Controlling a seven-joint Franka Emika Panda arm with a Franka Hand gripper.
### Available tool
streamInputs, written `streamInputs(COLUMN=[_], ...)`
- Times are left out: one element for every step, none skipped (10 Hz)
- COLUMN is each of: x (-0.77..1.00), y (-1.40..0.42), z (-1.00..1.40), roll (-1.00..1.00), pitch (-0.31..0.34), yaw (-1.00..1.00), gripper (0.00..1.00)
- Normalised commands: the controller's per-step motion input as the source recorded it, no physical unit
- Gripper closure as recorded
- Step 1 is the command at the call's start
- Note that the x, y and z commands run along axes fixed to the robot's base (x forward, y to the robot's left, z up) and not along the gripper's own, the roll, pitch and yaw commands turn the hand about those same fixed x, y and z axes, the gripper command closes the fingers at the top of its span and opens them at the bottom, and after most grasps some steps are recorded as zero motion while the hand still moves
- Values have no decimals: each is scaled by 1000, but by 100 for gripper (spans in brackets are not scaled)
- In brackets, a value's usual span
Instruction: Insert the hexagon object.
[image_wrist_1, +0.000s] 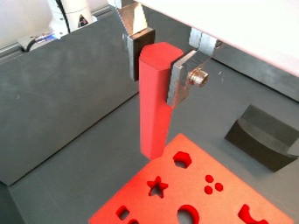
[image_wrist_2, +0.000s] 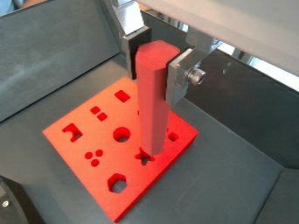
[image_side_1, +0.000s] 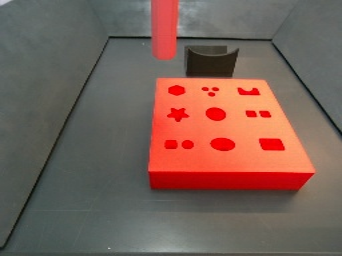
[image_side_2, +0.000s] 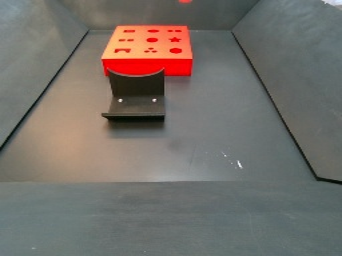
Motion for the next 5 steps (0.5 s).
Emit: streamInputs(x=[26,249,271,257,220], y=[309,374,234,149,129], z=[-163,-269,-277,-226,-226], roll=[14,3,17,44,46], pitch=[0,-14,-20,0,0], yaw=[0,540,626,691,726], gripper=[100,100,100,100,100])
